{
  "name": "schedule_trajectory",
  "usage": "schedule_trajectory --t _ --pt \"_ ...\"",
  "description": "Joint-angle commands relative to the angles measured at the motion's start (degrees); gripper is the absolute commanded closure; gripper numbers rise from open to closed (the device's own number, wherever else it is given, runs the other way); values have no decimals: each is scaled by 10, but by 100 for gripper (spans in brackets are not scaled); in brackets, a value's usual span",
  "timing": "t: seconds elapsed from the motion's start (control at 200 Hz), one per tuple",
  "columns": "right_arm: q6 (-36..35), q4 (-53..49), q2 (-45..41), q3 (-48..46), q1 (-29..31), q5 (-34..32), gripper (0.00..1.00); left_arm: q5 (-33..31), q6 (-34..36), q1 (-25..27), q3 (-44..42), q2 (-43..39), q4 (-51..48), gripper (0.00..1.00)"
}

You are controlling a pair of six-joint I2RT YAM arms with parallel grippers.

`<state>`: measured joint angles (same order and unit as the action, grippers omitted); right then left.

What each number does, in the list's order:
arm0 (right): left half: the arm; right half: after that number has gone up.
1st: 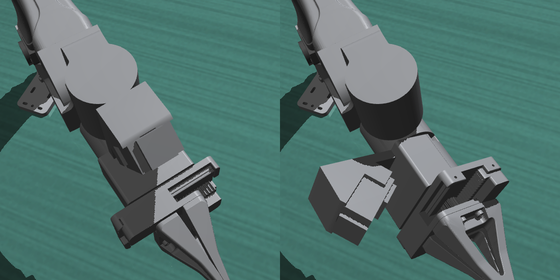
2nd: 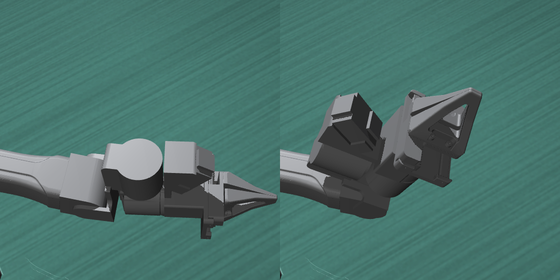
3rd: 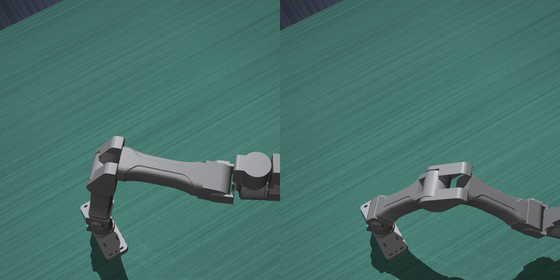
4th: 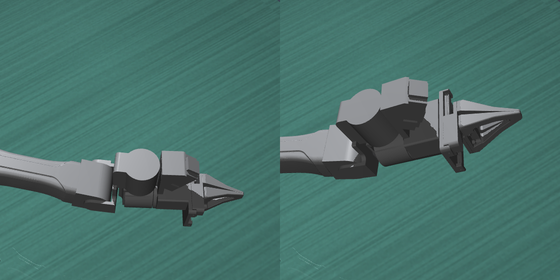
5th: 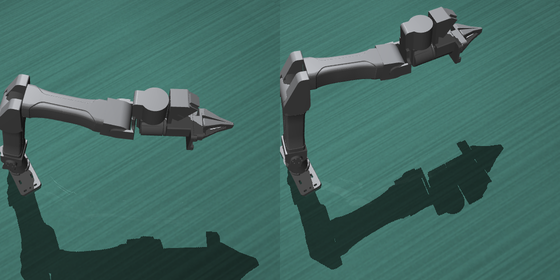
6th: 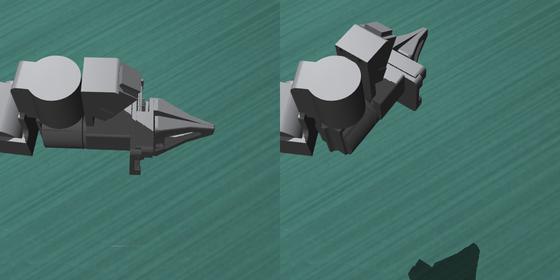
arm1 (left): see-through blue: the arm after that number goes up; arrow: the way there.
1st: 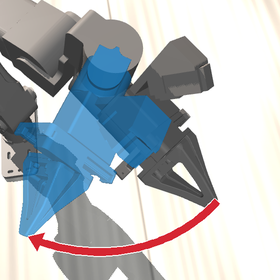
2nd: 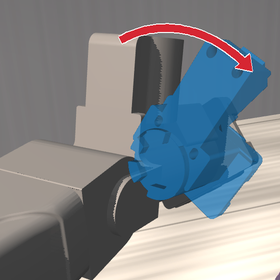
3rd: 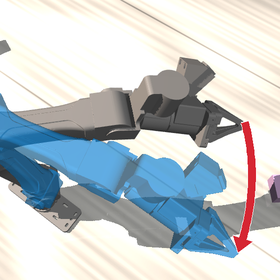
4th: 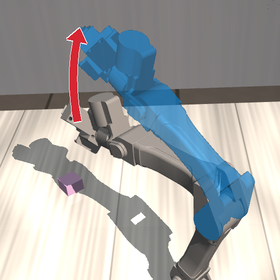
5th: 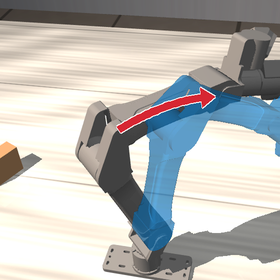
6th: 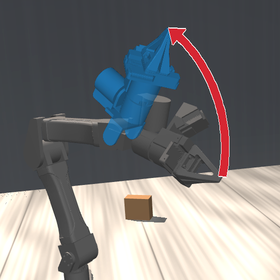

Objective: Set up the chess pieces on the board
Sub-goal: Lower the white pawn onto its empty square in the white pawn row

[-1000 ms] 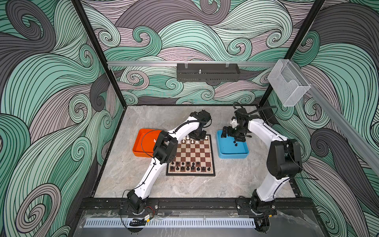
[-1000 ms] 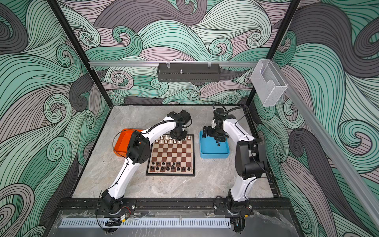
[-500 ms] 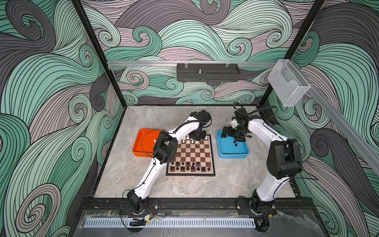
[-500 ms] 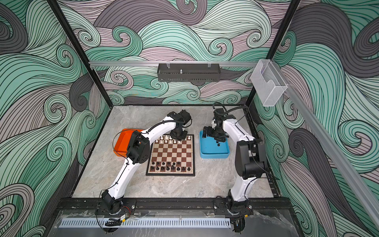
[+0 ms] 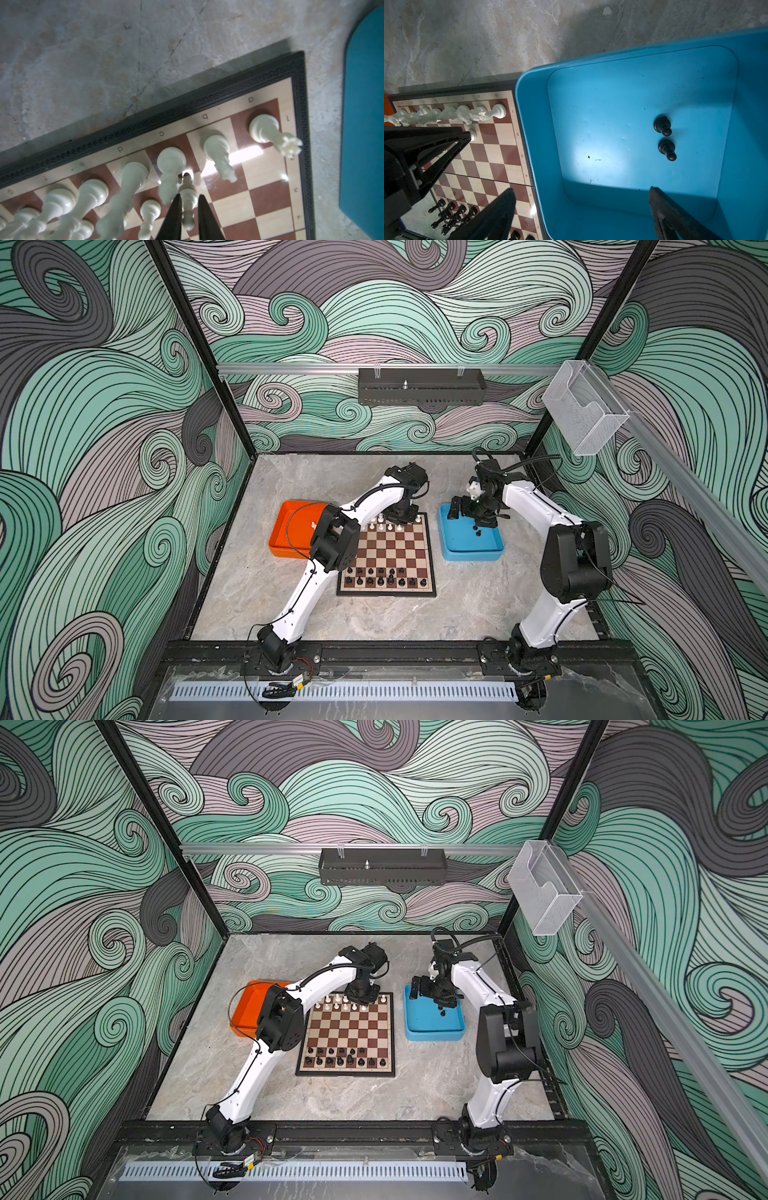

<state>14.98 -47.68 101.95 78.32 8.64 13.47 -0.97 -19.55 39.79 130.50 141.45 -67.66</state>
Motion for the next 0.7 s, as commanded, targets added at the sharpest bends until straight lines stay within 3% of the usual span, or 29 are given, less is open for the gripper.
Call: schedule_trajectory --t 0.0,0.36,0.455,0.696 --pt "-8 -1 6 -4 -4 3 0 2 -7 0 11 7 -3 79" --pt "-8 -3 0 -5 -4 1 0 -3 -8 0 14 -13 -10 72" --pt "-8 -3 -2 -5 -4 1 0 -3 -8 0 17 -20 -14 67" --pt "-7 -8 -15 -5 -4 -2 0 -13 -10 0 -9 -46 -13 66"
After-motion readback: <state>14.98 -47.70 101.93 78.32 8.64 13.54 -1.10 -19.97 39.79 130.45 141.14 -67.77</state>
